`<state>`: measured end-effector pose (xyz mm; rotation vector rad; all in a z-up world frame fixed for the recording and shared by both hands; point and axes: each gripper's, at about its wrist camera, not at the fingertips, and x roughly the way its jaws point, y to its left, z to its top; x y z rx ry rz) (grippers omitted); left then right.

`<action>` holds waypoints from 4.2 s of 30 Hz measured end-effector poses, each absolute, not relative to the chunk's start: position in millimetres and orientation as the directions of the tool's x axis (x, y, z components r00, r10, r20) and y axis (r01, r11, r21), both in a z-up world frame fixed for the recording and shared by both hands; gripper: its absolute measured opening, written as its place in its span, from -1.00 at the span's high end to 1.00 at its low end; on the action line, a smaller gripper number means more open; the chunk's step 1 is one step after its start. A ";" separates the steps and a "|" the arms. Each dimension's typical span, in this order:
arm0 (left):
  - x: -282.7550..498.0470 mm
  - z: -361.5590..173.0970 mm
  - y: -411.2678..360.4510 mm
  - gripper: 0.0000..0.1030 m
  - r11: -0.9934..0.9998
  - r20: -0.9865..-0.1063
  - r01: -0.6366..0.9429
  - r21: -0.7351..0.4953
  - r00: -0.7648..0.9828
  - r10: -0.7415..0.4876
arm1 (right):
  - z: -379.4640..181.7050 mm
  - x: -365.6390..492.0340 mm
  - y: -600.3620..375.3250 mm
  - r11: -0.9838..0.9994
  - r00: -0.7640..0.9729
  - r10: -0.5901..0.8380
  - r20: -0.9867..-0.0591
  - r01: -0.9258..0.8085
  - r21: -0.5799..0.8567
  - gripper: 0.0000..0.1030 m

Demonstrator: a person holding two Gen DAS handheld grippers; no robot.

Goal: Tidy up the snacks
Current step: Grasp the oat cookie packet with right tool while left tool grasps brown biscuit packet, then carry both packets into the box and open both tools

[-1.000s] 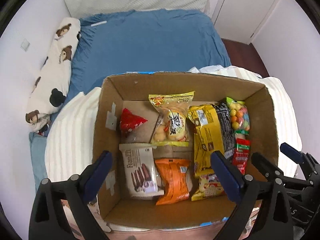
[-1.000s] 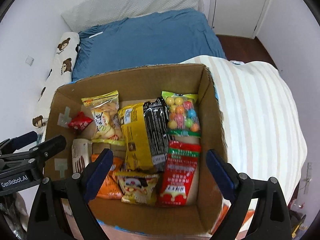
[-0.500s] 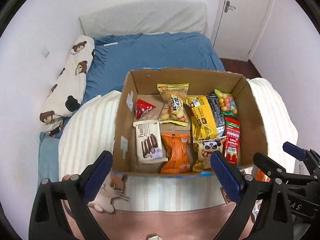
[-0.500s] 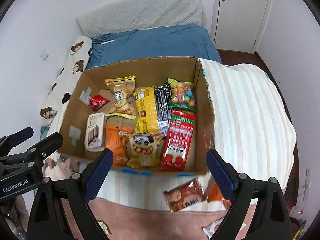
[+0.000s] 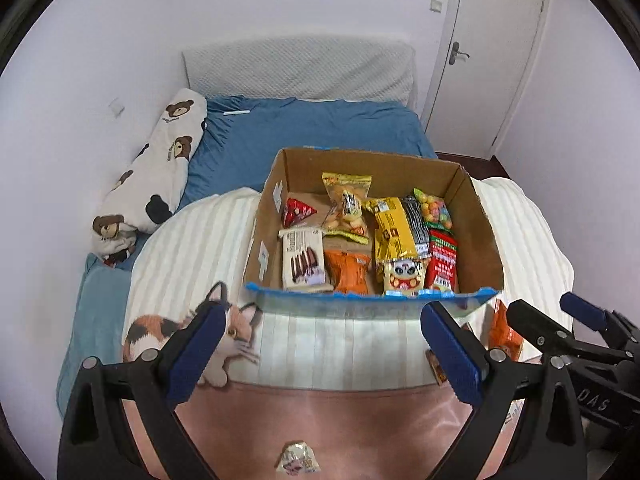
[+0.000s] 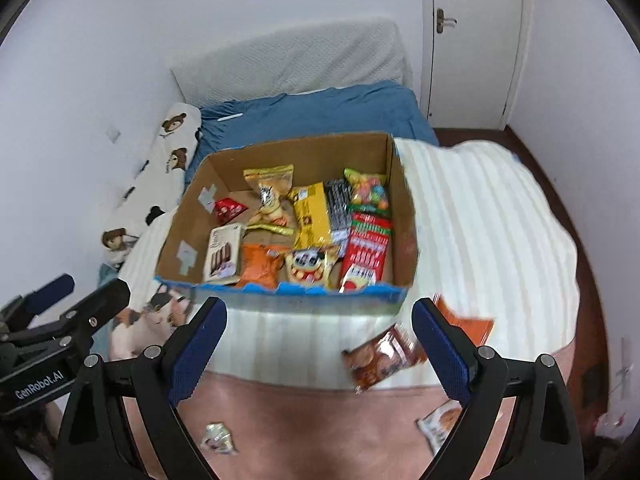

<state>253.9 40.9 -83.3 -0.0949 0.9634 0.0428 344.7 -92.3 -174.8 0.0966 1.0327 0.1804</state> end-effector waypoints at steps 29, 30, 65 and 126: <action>311.7 -300.6 -197.6 -0.94 0.840 -0.976 0.527 0.126 0.220 0.008 | -406.8 273.9 -289.7 0.794 0.184 0.150 -0.971 0.563 0.230 -0.55; 313.6 -305.5 -205.2 -0.94 0.827 -0.977 0.546 0.133 0.214 0.016 | -406.2 275.0 -289.8 0.797 0.189 0.148 -0.971 0.559 0.230 -0.48; 235.4 -355.4 -75.2 -0.20 0.978 -0.980 0.077 -0.195 -0.055 -0.191 | -434.7 290.8 -191.2 0.940 0.039 0.212 -0.977 0.265 0.214 -0.78; 518.1 -215.3 55.3 -0.04 0.901 -0.915 -0.161 -0.403 0.058 -0.399 | -289.1 572.4 -66.8 0.950 0.238 0.310 -0.921 -0.127 0.287 -0.28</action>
